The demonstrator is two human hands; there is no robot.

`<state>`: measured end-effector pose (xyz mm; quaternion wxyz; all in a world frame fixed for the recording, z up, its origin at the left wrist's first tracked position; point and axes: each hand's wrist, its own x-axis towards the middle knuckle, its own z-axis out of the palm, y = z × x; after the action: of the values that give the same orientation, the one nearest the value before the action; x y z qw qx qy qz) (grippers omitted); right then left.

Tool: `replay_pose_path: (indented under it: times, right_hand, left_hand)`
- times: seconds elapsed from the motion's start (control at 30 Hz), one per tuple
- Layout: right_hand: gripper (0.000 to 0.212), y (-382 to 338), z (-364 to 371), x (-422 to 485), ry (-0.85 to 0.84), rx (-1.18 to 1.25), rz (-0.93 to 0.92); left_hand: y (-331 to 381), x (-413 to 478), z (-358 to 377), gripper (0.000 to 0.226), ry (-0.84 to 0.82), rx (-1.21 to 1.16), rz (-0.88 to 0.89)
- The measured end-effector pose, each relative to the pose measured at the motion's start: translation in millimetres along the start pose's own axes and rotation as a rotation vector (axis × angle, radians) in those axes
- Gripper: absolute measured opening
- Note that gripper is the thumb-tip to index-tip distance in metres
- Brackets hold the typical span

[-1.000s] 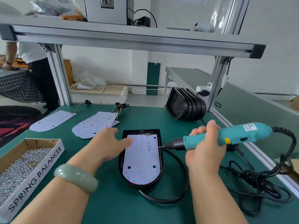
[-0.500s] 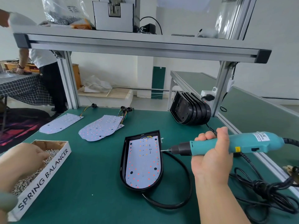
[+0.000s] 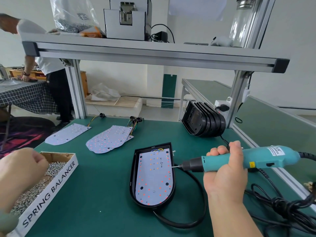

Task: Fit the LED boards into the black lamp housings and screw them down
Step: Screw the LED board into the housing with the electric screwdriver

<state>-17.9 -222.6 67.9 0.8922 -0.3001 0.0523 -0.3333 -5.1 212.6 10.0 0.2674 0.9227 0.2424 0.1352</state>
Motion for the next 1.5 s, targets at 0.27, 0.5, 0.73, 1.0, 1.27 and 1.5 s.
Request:
replay_pose_path:
  times: [0.27, 0.5, 0.73, 1.0, 1.27, 1.5]
  right_hand:
    - [0.018, 2, 1, -2, 0.004, 0.016, 0.046]
    - [0.019, 0, 3, -2, 0.001, 0.086, 0.087]
    - [0.021, -3, 7, -9, -0.048, 0.134, 0.092]
    - [0.021, -2, 7, -9, -0.042, 0.153, 0.125]
    - [0.021, 1, 7, -12, -0.035, 0.137, 0.148]
    - [0.021, 0, 8, -10, -0.025, 0.137, 0.149]
  left_hand:
    - [160, -83, 1, 0.016, -0.147, -1.088, 0.010]
    - [212, -133, 56, 0.013, -0.508, -1.201, 0.019]
    - [208, -146, 64, 0.015, -0.506, -1.054, 0.119]
    - [211, -157, 65, 0.021, -0.497, -0.989, 0.164]
    - [213, -162, 66, 0.018, -0.525, -0.961, 0.177]
    - [209, -158, 66, 0.019, -0.557, -0.943, 0.186]
